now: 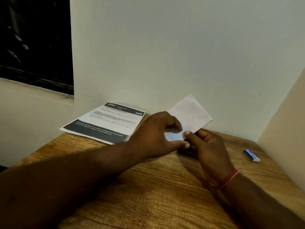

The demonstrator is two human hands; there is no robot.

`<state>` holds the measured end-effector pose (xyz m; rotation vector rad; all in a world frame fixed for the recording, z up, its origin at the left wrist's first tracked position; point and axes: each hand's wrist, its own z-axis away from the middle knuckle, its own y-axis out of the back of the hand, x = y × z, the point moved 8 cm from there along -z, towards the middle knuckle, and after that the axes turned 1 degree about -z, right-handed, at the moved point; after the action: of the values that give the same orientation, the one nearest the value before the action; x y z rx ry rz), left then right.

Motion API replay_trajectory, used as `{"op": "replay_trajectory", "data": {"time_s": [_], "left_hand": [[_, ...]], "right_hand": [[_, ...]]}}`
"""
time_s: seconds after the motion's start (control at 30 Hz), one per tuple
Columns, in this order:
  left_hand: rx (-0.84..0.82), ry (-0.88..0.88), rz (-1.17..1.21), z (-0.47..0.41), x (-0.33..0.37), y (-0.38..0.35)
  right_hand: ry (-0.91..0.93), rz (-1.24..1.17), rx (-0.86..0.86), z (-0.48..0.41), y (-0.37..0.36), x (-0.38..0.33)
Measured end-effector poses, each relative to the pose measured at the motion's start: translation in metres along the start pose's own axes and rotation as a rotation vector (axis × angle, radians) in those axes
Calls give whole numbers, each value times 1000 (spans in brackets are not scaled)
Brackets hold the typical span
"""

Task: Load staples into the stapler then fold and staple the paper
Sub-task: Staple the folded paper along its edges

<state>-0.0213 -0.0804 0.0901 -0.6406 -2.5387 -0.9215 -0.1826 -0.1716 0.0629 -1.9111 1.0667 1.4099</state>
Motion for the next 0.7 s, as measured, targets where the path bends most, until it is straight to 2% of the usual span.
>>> {"op": "replay_trajectory", "data": {"time_s": [0.13, 0.23, 0.53, 0.7], "left_hand": [[28, 59, 85, 0, -4, 1], [31, 102, 144, -4, -9, 9], [-27, 123, 188, -7, -7, 6], [-56, 124, 203, -8, -7, 4]], "right_hand": [[29, -89, -104, 4, -10, -3], [81, -55, -131, 2, -11, -4], [202, 169, -87, -2, -3, -14], [223, 149, -59, -3, 0, -14]]}}
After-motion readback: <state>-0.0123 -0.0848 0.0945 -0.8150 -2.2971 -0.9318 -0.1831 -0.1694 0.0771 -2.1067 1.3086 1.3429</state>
